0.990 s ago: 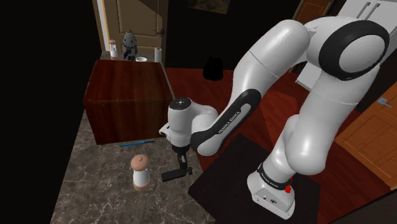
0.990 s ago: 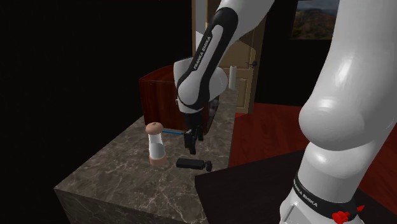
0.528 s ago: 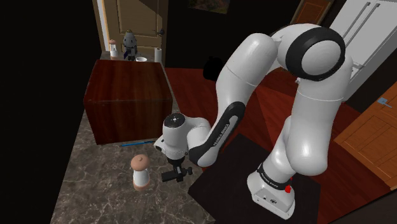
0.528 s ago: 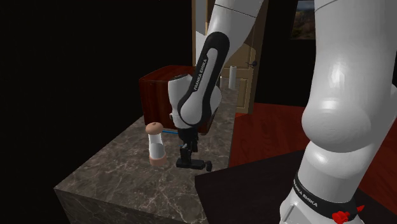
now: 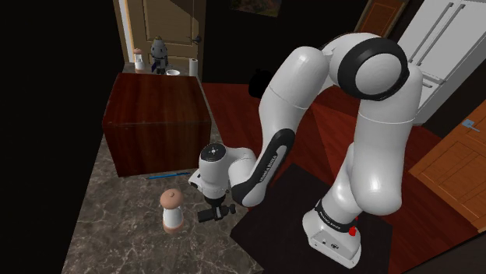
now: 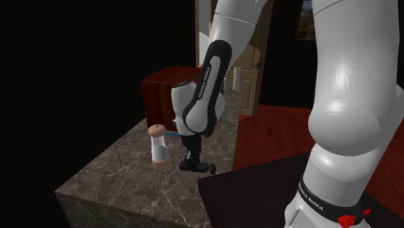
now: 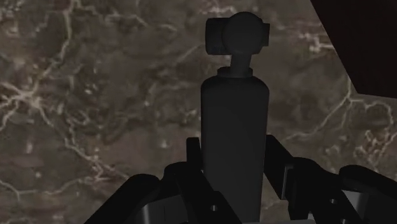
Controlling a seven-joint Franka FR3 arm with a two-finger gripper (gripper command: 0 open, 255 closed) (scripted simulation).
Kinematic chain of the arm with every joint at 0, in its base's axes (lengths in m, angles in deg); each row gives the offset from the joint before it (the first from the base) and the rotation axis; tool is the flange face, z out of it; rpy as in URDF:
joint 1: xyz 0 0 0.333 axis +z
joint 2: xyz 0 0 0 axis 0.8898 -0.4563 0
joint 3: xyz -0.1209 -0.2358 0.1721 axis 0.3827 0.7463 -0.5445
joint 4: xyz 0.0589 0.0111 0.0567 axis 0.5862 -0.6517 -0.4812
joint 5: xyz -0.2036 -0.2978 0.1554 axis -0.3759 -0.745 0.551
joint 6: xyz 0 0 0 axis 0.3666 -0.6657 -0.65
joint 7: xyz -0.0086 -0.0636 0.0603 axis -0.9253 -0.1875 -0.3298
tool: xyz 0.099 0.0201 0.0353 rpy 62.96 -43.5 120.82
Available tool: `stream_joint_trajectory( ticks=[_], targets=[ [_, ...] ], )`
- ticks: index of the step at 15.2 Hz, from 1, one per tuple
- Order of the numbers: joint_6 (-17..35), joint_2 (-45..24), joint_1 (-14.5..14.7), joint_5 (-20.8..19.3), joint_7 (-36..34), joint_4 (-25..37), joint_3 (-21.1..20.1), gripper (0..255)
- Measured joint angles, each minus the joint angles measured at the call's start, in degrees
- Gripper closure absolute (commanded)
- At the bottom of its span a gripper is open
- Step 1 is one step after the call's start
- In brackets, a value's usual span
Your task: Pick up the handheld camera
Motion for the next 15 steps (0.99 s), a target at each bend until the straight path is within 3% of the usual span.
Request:
stream_joint_trajectory(
  ticks=[7,15],
  targets=[
    [-0.31,0.5,-0.18,0.34,0.23,-0.18,-0.3,255],
    [-5.43,7.37,-2.76,5.94,4.67,-1.56,-4.02,255]
  ],
)
